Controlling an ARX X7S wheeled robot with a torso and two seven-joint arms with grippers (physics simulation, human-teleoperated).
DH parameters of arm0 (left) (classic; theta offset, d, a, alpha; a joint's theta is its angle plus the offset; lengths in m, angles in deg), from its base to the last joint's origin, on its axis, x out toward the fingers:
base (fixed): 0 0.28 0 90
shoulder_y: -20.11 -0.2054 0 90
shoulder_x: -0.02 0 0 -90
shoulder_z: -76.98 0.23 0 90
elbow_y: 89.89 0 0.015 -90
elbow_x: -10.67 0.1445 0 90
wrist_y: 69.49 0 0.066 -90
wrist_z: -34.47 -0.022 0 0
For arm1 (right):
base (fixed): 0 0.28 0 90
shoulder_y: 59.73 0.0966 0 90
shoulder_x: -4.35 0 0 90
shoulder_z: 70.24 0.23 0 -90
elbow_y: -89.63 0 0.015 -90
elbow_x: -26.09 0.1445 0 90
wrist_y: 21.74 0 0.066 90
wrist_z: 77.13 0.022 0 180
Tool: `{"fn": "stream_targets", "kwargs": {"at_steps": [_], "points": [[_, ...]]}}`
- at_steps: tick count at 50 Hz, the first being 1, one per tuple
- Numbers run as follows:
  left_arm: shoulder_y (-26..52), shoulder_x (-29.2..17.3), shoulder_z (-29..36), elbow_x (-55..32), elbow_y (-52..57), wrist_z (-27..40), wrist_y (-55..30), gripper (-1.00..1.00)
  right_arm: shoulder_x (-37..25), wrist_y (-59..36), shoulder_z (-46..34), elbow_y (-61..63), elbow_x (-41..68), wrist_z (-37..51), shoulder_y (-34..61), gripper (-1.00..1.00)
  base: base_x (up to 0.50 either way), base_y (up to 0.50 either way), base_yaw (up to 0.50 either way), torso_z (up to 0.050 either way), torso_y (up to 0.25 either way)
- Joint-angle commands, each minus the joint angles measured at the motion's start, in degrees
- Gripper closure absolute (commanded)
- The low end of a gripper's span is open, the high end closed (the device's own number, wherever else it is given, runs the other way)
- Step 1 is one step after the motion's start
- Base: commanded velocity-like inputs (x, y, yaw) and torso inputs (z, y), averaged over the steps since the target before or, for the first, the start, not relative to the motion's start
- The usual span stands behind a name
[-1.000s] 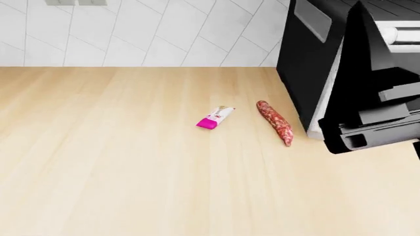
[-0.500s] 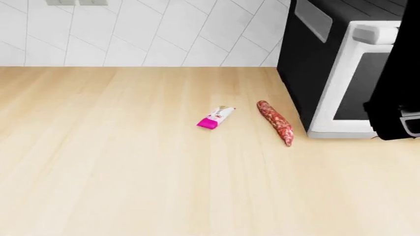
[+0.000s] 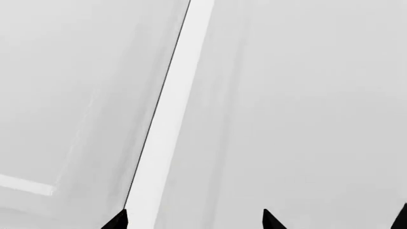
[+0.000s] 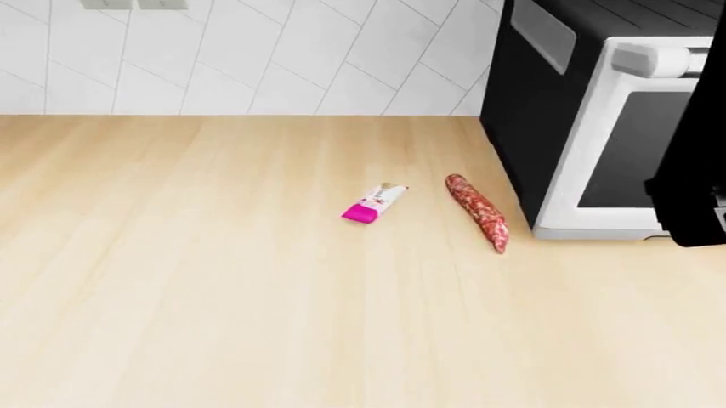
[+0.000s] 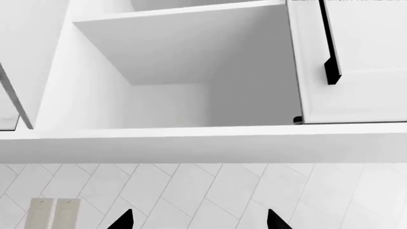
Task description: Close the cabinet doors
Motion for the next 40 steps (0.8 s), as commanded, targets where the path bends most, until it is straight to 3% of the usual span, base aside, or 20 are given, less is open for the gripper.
{"fn": "stream_targets", "kwargs": {"at_steps": [1,10,22,40], "points": [[-2.02,7.33,5.96,-13.36,-1.34,-4.81,2.19,-1.0,-1.01,0.4,-0.93,0.1,-0.62,-0.99,0.48,-1.0,0.0,0.0,0.0,0.0,0.0],[-1.72,8.75,6.62,-14.02,-1.56,-4.79,2.41,-1.0,-1.52,-0.06,-0.12,0.1,-0.05,-1.69,0.48,-1.0,0.0,0.0,0.0,0.0,0.0],[-1.3,9.9,7.7,-14.23,-2.31,-5.28,3.07,-1.0,-4.46,-4.2,8.71,0.1,6.09,-5.22,0.11,-1.0,0.0,0.0,0.0,0.0,0.0],[-1.1,13.31,9.66,-15.99,-6.12,-5.76,4.31,-1.0,-6.28,-5.22,13.78,0.1,6.92,-6.82,-3.37,-1.0,0.0,0.0,0.0,0.0,0.0]]}}
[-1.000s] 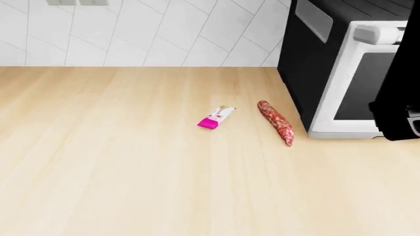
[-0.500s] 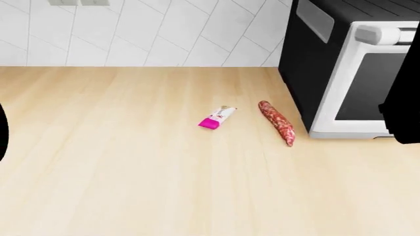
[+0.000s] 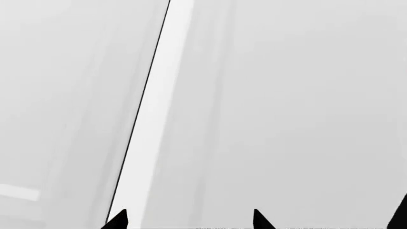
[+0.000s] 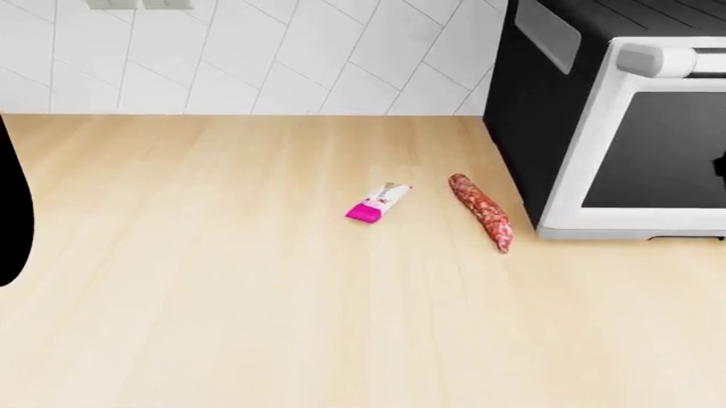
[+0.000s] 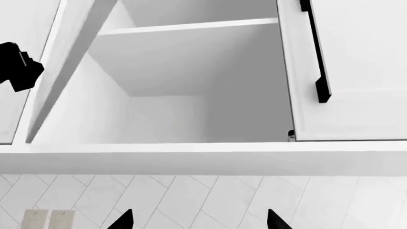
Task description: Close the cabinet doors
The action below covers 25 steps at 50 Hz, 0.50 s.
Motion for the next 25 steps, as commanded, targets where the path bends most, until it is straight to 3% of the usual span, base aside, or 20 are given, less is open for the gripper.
{"fn": "stream_targets", "kwargs": {"at_steps": [1,10,16,22,25], "points": [[-3.1,7.44,6.34,-24.87,-3.88,-6.78,4.97,-1.0,-0.84,-0.58,3.06,0.17,0.48,-0.82,-2.07,-1.0,0.0,0.0,0.0,0.0,0.0],[-2.4,7.76,8.25,-28.4,-4.86,-7.64,2.69,-1.0,-0.86,-0.43,3.89,0.17,0.08,-0.89,-3.17,-1.0,0.0,0.0,0.0,0.0,0.0],[-2.8,7.93,8.1,-27.29,-7.32,-7.46,6.3,-1.0,-0.86,-0.01,3.85,0.17,-1.04,-0.63,-4.31,-1.0,0.0,0.0,0.0,0.0,0.0],[-2.82,8.73,8.08,-33.17,-10.8,-14.29,4.69,-1.0,-0.86,-0.15,4.47,0.17,-1.06,-0.47,-4.73,-1.0,0.0,0.0,0.0,0.0,0.0],[-3.58,9.17,7.12,-37.71,-13.59,-12.4,4.43,-1.0,-0.86,-0.17,4.58,0.17,-1.33,-0.48,-5.11,-1.0,0.0,0.0,0.0,0.0,0.0]]}}
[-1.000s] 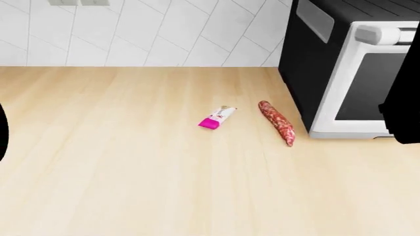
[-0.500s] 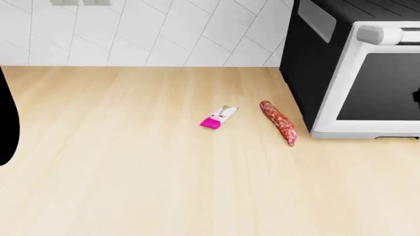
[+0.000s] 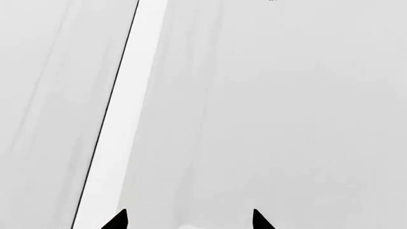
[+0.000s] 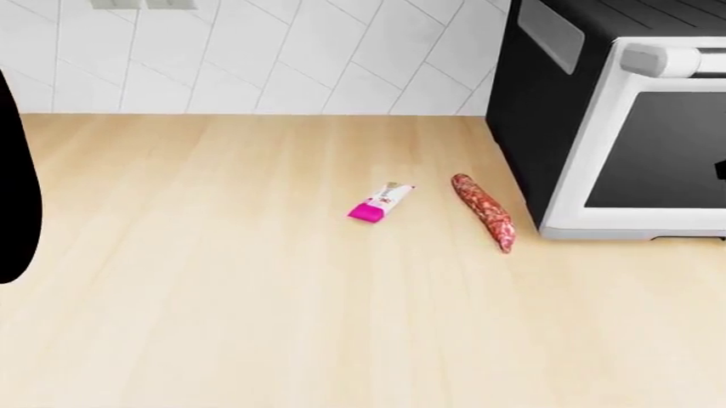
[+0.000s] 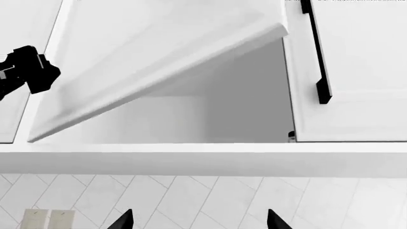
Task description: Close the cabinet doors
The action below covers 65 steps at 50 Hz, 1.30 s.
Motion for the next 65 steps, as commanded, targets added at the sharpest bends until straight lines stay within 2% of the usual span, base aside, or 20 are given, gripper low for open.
{"fn": "stream_targets", "kwargs": {"at_steps": [1,5,9,33,51,65], "points": [[-5.35,7.06,5.95,-38.57,-8.21,-9.35,2.54,-1.0,-0.12,-0.34,1.41,0.21,-0.03,0.15,-0.91,-1.0,0.0,0.0,0.0,0.0,0.0],[-6.09,7.27,5.86,-44.2,-9.85,-6.85,3.1,-1.0,-0.12,-1.0,2.31,0.21,0.71,0.04,-0.72,-1.0,0.0,0.0,0.0,0.0,0.0],[-6.06,6.83,7.58,-45.6,-10.31,-6.78,3.68,-1.0,-0.13,-1.72,3.46,0.21,1.86,0.02,-0.38,-1.0,0.0,0.0,0.0,0.0,0.0],[-6.68,5.15,12.13,-46.14,-10.99,-8.69,5.67,-1.0,-0.13,-5.59,10.14,0.21,7.01,0.02,0.35,-1.0,0.0,0.0,-0.01,0.0,0.0],[-8.96,5.0,17.63,-43.84,-15.13,-12.95,5.56,-1.0,-0.13,-3.43,9.4,0.21,3.5,0.46,-3.37,-1.0,0.01,-0.01,-0.01,0.0,0.0],[-9.77,4.8,19.68,-43.56,-16.44,-13.85,6.25,-1.0,-0.13,-2.07,8.69,0.21,1.08,0.68,-5.6,-1.0,0.01,-0.01,-0.01,0.0,0.0]]}}
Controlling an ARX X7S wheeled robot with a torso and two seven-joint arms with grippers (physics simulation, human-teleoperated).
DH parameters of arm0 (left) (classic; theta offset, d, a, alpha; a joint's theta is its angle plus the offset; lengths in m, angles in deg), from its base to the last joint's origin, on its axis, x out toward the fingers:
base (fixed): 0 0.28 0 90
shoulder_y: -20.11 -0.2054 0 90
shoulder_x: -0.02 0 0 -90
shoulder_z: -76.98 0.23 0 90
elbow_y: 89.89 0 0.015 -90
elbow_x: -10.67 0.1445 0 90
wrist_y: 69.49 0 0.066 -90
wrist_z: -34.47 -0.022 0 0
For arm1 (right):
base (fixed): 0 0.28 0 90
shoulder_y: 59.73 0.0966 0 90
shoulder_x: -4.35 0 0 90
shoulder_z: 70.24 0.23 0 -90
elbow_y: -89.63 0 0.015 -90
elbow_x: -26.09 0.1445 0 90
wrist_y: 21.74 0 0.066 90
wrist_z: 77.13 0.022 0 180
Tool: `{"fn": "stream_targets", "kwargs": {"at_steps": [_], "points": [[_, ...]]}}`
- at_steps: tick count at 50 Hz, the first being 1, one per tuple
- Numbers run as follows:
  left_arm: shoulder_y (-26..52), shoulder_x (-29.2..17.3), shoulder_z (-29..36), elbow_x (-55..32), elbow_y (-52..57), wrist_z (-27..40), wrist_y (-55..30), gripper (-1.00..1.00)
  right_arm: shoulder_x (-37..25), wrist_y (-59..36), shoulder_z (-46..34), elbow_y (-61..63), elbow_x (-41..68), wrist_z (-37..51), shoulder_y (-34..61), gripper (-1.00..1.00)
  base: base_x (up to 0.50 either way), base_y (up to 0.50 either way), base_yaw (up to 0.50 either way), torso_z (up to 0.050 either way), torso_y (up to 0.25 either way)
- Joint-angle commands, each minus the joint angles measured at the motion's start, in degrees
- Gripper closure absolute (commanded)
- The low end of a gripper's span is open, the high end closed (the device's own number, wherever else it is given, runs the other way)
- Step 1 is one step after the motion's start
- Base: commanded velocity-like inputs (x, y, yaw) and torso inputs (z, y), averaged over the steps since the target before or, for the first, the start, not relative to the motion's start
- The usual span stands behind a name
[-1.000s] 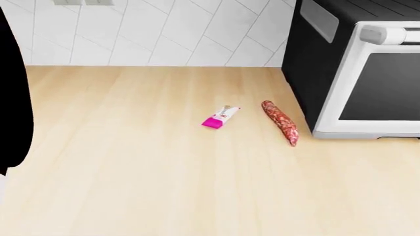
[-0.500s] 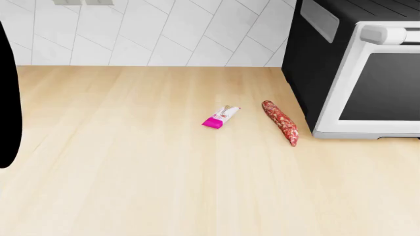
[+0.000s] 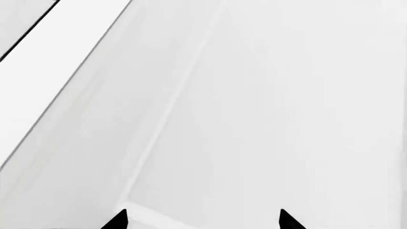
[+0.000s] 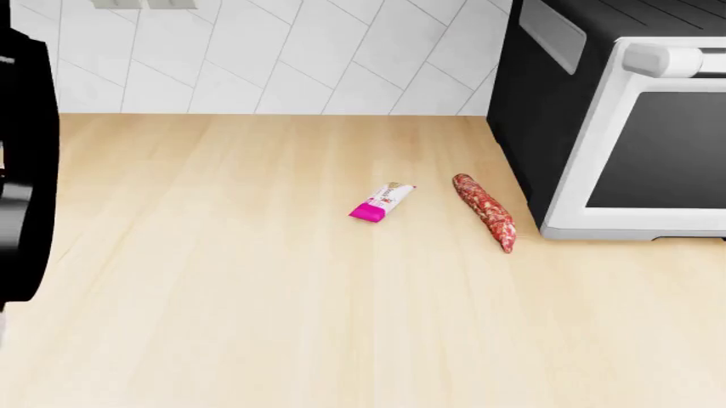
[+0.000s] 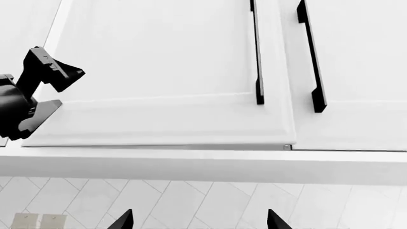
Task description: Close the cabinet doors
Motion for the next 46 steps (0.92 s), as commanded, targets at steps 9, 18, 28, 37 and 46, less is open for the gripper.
{"fn": "stream_targets", "kwargs": {"at_steps": [9,18,28,37,46], "points": [[-6.06,5.52,10.63,-18.94,-3.35,-3.57,-25.94,-1.0,-0.13,0.69,0.28,0.29,-1.42,0.1,-1.65,-1.0,0.01,-0.01,-0.01,0.0,0.0],[-6.42,5.51,11.98,-18.74,-3.97,-3.89,-25.81,-1.0,-0.13,0.5,0.81,0.29,-1.26,0.14,-1.92,-1.0,0.01,-0.01,-0.01,0.0,0.0],[-6.84,5.72,13.45,-18.55,-5.47,-4.46,-25.53,-1.0,-0.13,0.84,0.89,0.29,-1.81,0.22,-2.68,-1.0,0.01,-0.01,-0.01,0.0,0.0],[-6.64,5.76,14.14,-18.91,-6.02,-4.67,-25.21,-1.0,-0.13,1.15,0.92,0.29,-2.35,0.41,-3.37,-1.0,0.01,-0.01,-0.01,0.002,0.0],[-6.5,5.59,14.52,-19.44,-5.78,-4.61,-24.82,-1.0,-0.13,1.02,1.41,0.29,-2.14,0.27,-3.56,-1.0,0.01,-0.01,-0.01,0.002,0.0]]}}
